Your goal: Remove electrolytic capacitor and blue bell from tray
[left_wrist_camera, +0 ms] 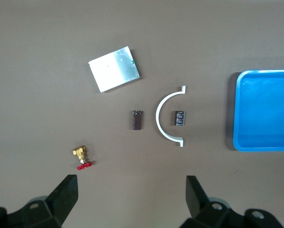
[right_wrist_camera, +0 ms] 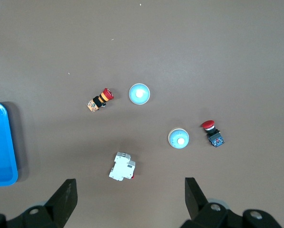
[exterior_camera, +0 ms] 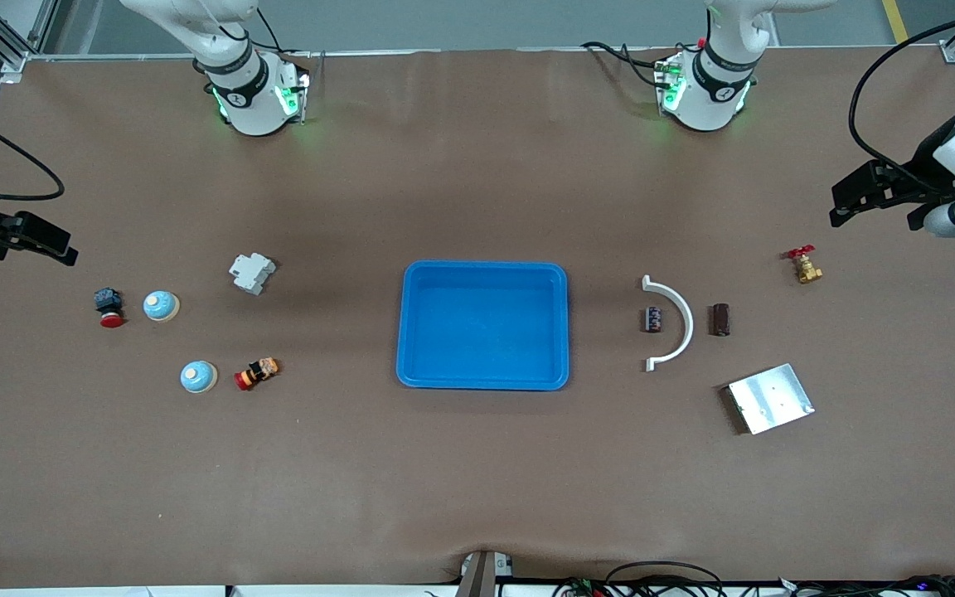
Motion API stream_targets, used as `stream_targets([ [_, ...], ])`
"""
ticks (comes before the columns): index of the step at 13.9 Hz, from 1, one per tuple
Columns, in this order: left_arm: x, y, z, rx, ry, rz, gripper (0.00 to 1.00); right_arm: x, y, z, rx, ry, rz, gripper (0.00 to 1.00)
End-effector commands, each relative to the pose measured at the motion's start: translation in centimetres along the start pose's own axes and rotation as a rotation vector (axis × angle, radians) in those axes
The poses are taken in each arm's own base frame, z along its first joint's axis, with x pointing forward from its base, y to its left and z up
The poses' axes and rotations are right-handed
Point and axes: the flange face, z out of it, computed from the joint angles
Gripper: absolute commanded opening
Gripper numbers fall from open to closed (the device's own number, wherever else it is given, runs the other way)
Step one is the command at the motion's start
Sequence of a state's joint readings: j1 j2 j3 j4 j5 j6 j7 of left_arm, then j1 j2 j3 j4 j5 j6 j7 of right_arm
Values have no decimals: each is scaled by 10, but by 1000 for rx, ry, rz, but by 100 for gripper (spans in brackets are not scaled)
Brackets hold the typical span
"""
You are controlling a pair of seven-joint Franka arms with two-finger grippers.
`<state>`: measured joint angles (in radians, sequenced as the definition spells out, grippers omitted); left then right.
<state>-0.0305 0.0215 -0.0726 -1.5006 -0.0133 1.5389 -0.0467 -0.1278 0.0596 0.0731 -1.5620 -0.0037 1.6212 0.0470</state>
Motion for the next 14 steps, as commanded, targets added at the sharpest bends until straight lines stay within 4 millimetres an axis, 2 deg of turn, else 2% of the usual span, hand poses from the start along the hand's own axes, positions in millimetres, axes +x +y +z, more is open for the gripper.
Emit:
stream_targets([
  [1, -8, 4, -12, -18, 4, -9, 100, 3, 3, -4, 19, 3, 2, 100],
  [6, -6, 13, -10, -19, 14, 6, 100, 3, 4, -4, 19, 3, 4, 100],
  [14, 0, 13, -7, -21, 32, 3, 100, 3, 5, -4, 22, 3, 5, 100],
])
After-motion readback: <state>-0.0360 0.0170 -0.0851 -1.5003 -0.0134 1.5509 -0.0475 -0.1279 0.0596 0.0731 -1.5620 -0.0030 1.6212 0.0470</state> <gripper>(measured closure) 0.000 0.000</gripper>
